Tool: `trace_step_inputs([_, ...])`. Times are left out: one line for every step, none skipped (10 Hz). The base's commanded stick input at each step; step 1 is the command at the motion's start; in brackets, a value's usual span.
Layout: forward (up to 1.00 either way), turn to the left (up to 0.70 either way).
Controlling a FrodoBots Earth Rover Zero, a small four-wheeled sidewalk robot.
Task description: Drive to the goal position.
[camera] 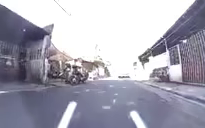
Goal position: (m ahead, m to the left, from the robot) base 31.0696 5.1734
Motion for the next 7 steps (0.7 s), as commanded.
trace_step_inputs([1.00,-0.17])
trace_step_inputs([1.00,-0.13])
trace_step_inputs([1.00,0.00])
trace_step_inputs([1.00,0.00])
trace_step_inputs([1.00,0.06])
trace_step_inputs([1.00,0.00])
trace_step_inputs([1.00,0.00])
